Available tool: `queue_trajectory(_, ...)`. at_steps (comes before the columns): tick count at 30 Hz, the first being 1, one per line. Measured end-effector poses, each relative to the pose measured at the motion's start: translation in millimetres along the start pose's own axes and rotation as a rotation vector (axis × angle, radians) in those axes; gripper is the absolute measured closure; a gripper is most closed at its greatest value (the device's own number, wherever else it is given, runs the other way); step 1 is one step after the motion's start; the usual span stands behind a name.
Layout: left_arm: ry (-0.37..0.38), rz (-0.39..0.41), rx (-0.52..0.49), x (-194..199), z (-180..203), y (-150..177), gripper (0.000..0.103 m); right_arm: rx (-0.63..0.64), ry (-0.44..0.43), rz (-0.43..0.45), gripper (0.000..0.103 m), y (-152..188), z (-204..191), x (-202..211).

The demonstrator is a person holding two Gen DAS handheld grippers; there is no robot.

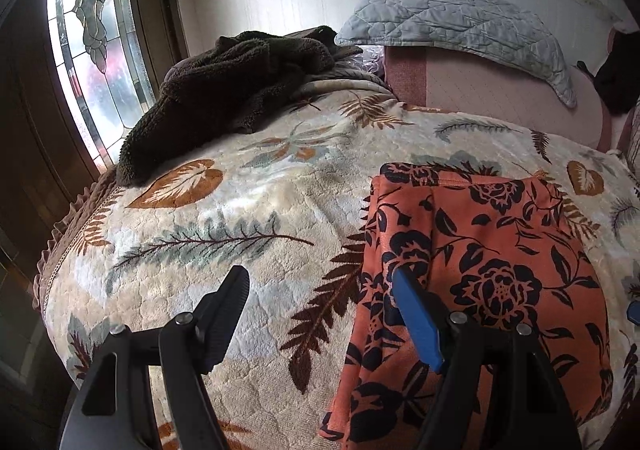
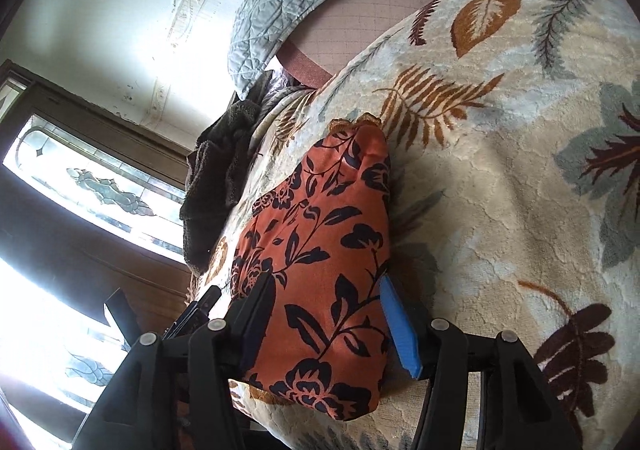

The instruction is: Fold small clothes

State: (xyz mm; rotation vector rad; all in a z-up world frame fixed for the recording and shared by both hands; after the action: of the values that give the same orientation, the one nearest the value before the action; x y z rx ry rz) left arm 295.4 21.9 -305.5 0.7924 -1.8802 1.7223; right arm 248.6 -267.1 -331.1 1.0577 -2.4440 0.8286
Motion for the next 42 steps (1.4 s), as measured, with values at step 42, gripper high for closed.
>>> queue_trajectory(42, 0.065, -0.042, 0.01, -5.2, 22.3, -3.2, 0.028, -0.042, -0.027, -0.022, 0.041, -7.3, 9.4, -11.1)
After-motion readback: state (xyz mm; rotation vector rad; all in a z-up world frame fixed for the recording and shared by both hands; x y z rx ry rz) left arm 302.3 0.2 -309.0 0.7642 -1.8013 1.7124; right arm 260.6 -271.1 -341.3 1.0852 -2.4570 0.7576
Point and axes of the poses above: each gripper's, at about its wrist camera, not at the fingertips, and x roughly against the way its jaws point, z to its right, y to its underside, the point moved 7 cm from there along -x, roughly the way its jaws point, and after that the axes turned 1 degree about -y, right-handed, at the moved point
